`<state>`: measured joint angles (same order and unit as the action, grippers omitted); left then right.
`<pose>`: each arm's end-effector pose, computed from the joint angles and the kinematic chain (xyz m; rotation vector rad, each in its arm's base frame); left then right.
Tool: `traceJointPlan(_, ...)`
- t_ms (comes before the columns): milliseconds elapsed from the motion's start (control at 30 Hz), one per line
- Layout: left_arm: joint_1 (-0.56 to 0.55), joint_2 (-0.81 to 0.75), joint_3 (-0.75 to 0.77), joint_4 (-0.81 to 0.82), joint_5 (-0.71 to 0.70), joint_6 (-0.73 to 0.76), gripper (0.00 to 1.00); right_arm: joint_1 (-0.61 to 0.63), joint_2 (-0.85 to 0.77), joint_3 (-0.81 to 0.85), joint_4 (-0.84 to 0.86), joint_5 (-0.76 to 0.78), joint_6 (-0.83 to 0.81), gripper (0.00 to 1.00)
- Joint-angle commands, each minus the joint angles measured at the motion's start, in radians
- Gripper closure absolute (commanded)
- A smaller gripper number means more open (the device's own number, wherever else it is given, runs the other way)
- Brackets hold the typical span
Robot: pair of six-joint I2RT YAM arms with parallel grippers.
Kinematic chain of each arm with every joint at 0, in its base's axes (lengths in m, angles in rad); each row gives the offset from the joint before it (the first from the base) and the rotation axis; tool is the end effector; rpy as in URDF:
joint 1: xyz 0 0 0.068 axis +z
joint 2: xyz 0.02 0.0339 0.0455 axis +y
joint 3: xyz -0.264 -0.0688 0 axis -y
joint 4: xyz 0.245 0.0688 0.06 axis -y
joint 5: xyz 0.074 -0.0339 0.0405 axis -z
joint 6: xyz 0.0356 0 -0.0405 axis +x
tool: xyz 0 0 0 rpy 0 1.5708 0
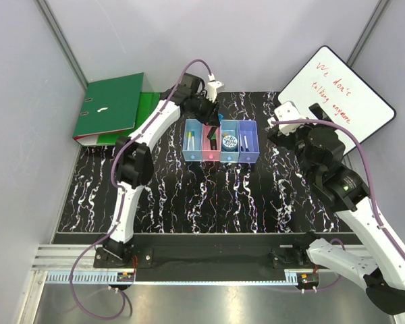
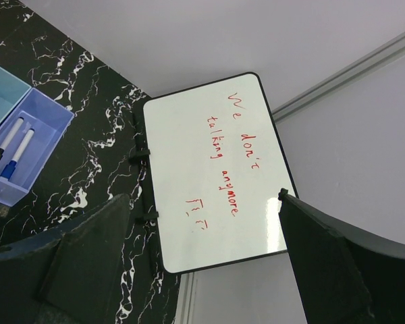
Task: Sort the stationery into containers
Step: Place the pen in the storage box.
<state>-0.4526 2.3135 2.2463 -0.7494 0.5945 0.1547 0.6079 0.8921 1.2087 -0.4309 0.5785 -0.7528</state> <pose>0.4570 -0.2444 0.2760 0.9750 2.1578 -0.8502 0.1519 0.0820 0.4405 -0.6951 1.5527 -0.5942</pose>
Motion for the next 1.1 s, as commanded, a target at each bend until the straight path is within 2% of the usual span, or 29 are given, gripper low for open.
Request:
traceJointPlan(0,0.002,-0.026,-0.040,0.088,-0.042,-0.116,1.00,-0.002,0.005,0.006,0.063,-0.003,0.000,0.00)
traceJointPlan(167,0.000,0.003,-0.070,0.096,-0.035,-0.149,1.00,-0.002,0.011,-0.003,0.077,-0.005,0.001,0.00)
traceJointPlan(267,0.000,0.009,-0.086,0.099,-0.074,-0.150,1.00,-0.002,0.007,-0.008,0.080,-0.003,0.001,0.00)
traceJointPlan(367,0.000,0.017,-0.097,0.099,-0.146,-0.152,0.92,-0.002,0.002,-0.009,0.078,-0.005,0.001,0.00)
traceJointPlan(600,-0.001,0.020,-0.123,0.097,-0.223,-0.142,0.91,-0.002,-0.001,-0.011,0.078,-0.009,0.004,0.00)
traceJointPlan(733,-0.005,0.026,-0.119,0.097,-0.214,-0.141,0.74,-0.003,0.002,-0.008,0.078,-0.012,0.006,0.00)
traceJointPlan(867,-0.006,0.026,-0.119,0.097,-0.203,-0.141,0.51,-0.002,0.001,-0.011,0.078,-0.012,0.006,0.00)
traceJointPlan(1067,-0.006,0.023,-0.097,0.097,-0.197,-0.139,0.43,-0.003,-0.002,-0.017,0.077,-0.012,0.007,0.00)
